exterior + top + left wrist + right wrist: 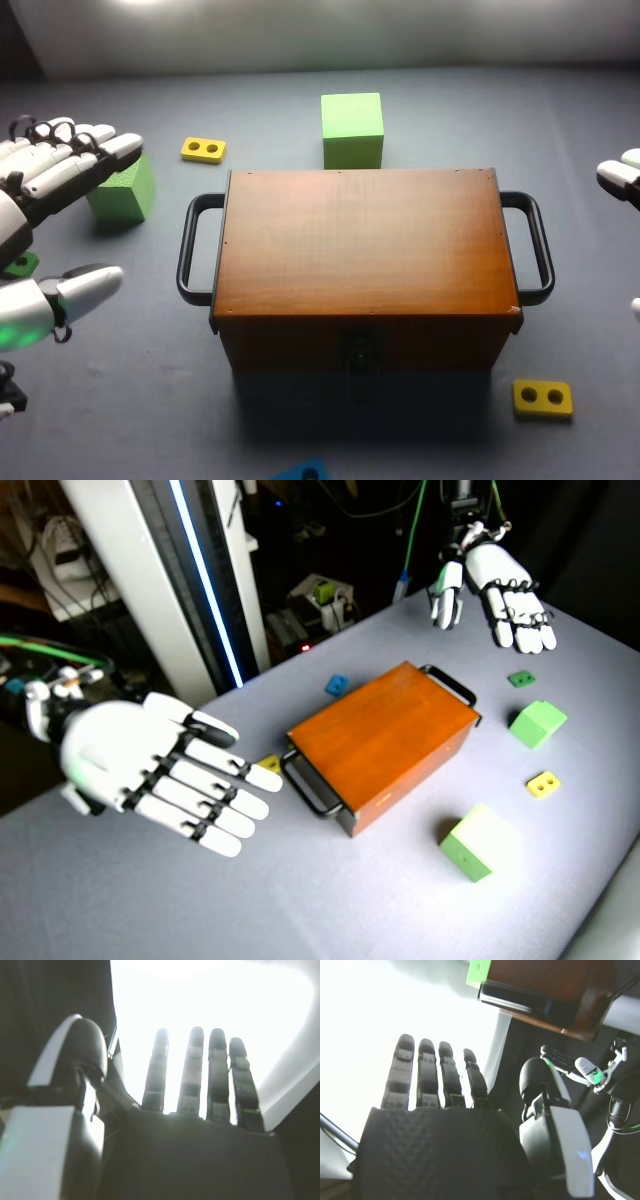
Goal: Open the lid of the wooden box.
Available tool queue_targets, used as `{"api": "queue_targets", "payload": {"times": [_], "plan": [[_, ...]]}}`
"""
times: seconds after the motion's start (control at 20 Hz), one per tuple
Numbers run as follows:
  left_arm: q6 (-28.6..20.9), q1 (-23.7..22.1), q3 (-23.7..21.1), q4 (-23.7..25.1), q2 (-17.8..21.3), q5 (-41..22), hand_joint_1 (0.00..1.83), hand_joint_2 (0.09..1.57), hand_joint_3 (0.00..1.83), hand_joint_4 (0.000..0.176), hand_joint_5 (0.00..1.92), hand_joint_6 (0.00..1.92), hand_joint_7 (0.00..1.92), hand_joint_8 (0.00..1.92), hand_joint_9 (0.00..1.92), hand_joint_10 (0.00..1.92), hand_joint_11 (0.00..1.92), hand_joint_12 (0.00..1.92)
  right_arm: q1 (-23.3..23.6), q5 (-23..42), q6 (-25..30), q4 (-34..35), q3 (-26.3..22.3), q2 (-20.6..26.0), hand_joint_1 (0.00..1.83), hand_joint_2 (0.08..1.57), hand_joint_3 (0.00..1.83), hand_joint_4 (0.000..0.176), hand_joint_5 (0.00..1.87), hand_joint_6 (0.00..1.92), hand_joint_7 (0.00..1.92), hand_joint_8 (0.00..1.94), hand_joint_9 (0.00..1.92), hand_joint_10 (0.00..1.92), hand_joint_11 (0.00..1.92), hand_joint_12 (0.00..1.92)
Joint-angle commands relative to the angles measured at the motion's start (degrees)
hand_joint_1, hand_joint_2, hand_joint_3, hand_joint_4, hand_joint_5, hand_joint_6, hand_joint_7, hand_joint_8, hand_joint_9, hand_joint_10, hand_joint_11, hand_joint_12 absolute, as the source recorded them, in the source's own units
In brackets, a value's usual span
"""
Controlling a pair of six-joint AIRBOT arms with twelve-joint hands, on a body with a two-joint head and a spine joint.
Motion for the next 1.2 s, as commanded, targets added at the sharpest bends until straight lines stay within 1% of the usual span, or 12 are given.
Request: {"api": "queue_targets", "payload": {"times": [0.0,0.15,0.25,0.3,0.35,0.4,0.5,0.55,0.7,0.8,1.05,1.15], "plan": [[-0.3,-0.3,0.1,-0.5,0.4,-6.2,0.34,1.36,0.02,0.0,0.11,0.01,0.0,0.0,0.0,0.0,0.0,0.0,-0.1,6.4,0.1,0.0,0.1,0.1,0.44,1.37,0.02,0.0,0.02,0.02,0.0,0.0,0.0,0.0,0.0,0.0],[-0.4,-0.3,0.1,0.7,0.6,-4.4,0.38,1.37,0.01,0.0,0.11,0.01,0.0,0.0,0.0,0.0,0.0,0.0,-0.2,5.6,0.1,-0.3,0.1,0.1,0.38,1.39,0.02,0.0,0.03,0.02,0.0,0.0,0.0,0.0,0.0,0.0],[-0.7,-0.5,0.3,2.1,0.8,-2.2,0.37,1.38,0.01,0.0,0.12,0.01,0.0,0.0,0.0,0.0,0.0,0.0,-0.2,4.2,0.1,-0.7,0.1,0.1,0.35,1.39,0.01,0.0,0.03,0.01,0.0,0.0,0.0,0.0,0.0,0.0],[-0.8,-0.5,0.4,2.4,0.8,-1.6,0.29,1.39,0.01,0.004,0.07,0.0,0.0,0.0,0.0,0.0,0.0,0.0,-0.2,3.7,0.1,-0.7,0.2,0.1,0.33,1.39,0.01,0.0,0.03,0.01,0.0,0.0,0.0,0.0,0.0,0.0],[-0.8,-0.5,0.3,2.8,0.8,-0.6,0.26,1.4,0.01,0.018,0.05,0.0,0.0,0.0,0.0,0.0,0.0,0.0,-0.2,2.8,0.1,-0.9,0.3,0.0,0.31,1.39,0.01,0.0,0.03,0.01,0.0,0.0,0.0,0.0,0.0,0.0],[-0.9,-0.5,0.3,3.1,0.9,0.1,0.27,1.4,0.01,0.015,0.06,0.01,0.0,0.0,0.0,0.0,0.0,0.0,-0.2,2.2,0.1,-1.0,0.3,-0.1,0.31,1.39,0.01,0.0,0.03,0.01,0.0,0.0,0.0,0.0,0.0,0.0],[-1.2,-0.5,0.4,3.8,0.9,1.5,0.23,1.4,0.01,0.012,0.05,0.0,0.0,0.0,0.0,0.0,0.0,0.0,-0.2,0.9,0.1,-1.2,0.6,-0.3,0.33,1.39,0.0,0.0,0.03,0.01,0.0,0.0,0.0,0.0,0.0,0.0],[-1.3,-0.5,0.4,4.2,0.9,2.1,0.27,1.41,0.0,0.0,0.07,0.01,0.0,0.0,0.0,0.0,0.0,0.0,-0.1,0.3,0.1,-1.4,0.8,-0.5,0.32,1.39,0.0,0.0,0.03,0.0,0.0,0.0,0.0,0.0,0.0,0.0],[-1.9,-0.8,0.7,5.4,0.4,3.9,0.24,1.41,0.0,0.0,0.09,0.01,0.0,0.0,0.0,0.0,0.0,0.0,0.5,-1.8,0.1,-1.8,1.2,-1.0,0.3,1.39,0.0,0.0,0.03,0.01,0.0,0.0,0.0,0.0,0.0,0.0],[-2.4,-0.9,1.0,6.0,0.0,4.7,0.22,1.42,0.0,0.0,0.09,0.01,0.0,0.0,0.0,0.0,0.0,0.0,0.8,-2.8,0.1,-1.9,1.5,-1.3,0.36,1.38,0.0,0.0,0.04,0.01,0.0,0.0,0.0,0.0,0.0,0.0],[-3.5,-1.5,1.5,7.9,-0.9,7.1,0.19,1.42,0.0,0.0,0.08,0.0,0.0,0.0,0.0,0.0,0.0,0.0,2.5,-6.5,0.1,-2.7,2.8,-2.7,0.36,1.38,0.0,0.0,0.04,0.01,0.0,0.0,0.0,0.0,0.0,0.0],[-4.2,-1.6,1.7,8.6,-1.3,7.8,0.16,1.42,0.0,0.0,0.06,0.0,0.0,0.0,0.0,0.0,0.0,0.0,3.3,-7.7,0.1,-3.0,3.3,-3.2,0.42,1.38,0.0,0.0,0.05,0.01,0.0,0.0,0.0,0.0,0.0,0.0]]}}
